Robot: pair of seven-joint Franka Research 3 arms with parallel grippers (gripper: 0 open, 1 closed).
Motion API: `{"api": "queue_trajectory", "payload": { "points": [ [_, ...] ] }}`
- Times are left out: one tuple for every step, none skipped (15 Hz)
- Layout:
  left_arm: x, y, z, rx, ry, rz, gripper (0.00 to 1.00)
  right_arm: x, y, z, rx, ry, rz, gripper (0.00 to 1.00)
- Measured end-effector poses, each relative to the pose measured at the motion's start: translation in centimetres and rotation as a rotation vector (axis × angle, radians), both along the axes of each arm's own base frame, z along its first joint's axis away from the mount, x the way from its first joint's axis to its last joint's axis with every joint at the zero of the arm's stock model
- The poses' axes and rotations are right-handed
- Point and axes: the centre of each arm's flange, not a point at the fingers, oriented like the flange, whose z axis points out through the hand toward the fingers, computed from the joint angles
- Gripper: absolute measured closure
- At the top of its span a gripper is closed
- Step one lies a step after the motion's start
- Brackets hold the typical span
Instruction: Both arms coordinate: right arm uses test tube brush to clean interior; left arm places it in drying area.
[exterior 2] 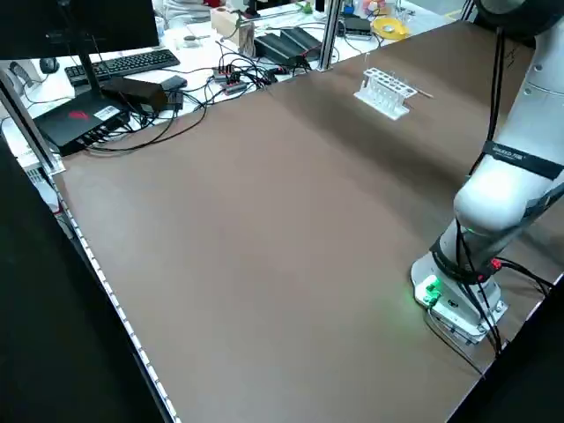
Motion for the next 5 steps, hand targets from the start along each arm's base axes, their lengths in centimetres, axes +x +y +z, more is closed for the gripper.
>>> {"api": "queue_trajectory", "payload": {
  "points": [
    [-0.49, 0.0, -0.09, 0.004, 0.006, -0.009, 0.01, -0.01, 0.09, 0.02, 0.0, -0.001, 0.002, 0.0],
    [-0.83, 0.39, 0.0, 0.008, 0.004, -0.008, 0.01, -0.01, 0.22, -0.14, 0.0, 0.003, 0.004, 0.0],
    [-0.81, 0.55, 0.06, 0.008, 0.0, -0.007, 0.01, -0.01, 0.27, -0.21, 0.0, 0.003, 0.005, 0.0],
    [-0.75, 0.67, 0.07, 0.007, -0.003, -0.006, 0.01, 0.02, 0.33, -0.23, 0.0, 0.001, 0.006, 0.0],
    [-0.7, 0.78, 0.05, 0.007, -0.005, -0.004, 0.01, 0.09, 0.41, -0.23, 0.0, -0.004, 0.007, 0.0]
  ]
}}
